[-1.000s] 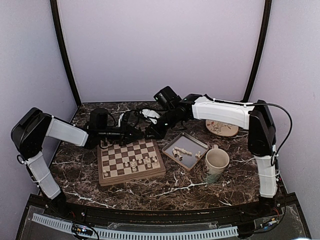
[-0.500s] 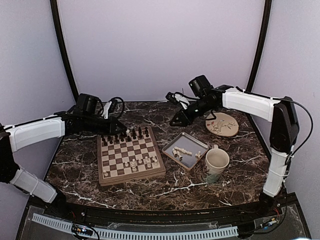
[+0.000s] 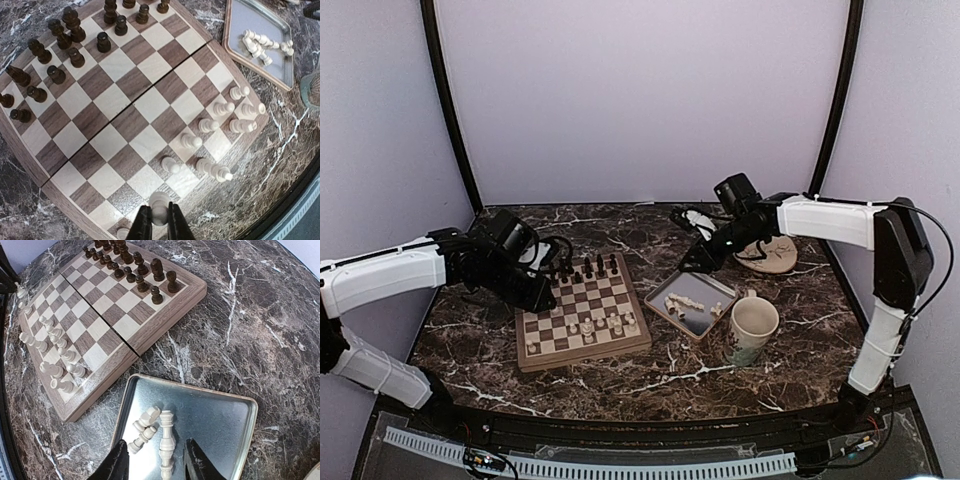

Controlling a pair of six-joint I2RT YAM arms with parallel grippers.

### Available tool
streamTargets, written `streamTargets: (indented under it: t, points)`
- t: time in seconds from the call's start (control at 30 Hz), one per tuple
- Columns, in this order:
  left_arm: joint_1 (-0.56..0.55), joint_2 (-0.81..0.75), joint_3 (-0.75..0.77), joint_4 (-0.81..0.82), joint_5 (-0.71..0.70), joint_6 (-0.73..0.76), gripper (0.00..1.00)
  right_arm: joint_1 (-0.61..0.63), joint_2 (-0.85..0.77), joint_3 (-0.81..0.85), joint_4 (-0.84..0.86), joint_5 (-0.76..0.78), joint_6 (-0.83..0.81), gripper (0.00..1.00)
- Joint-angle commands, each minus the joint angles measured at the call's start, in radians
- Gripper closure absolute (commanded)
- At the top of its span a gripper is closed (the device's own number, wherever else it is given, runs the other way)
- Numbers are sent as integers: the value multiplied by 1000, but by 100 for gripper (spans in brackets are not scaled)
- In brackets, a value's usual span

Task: Set up the chess pieces on the board
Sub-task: Place the pawn on c2.

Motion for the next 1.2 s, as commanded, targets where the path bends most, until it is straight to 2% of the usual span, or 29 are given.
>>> streamTargets:
  t: [0.0,0.17,0.47,1.17]
  points:
    - [-34,-13,-11,-103,-68,-18,93,-7,-49,-18,66,29,-19,63]
    - [-44,25,-38,-53,-24,-8,93,-7,-60,-42,90,45,-33,63]
    - [-44,70,-77,42,-33,31,93,-8,-67,-71,103,55,-56,63]
    - [-47,137,-101,98,11,45,91,-7,-50,-59,87,66,-68,63]
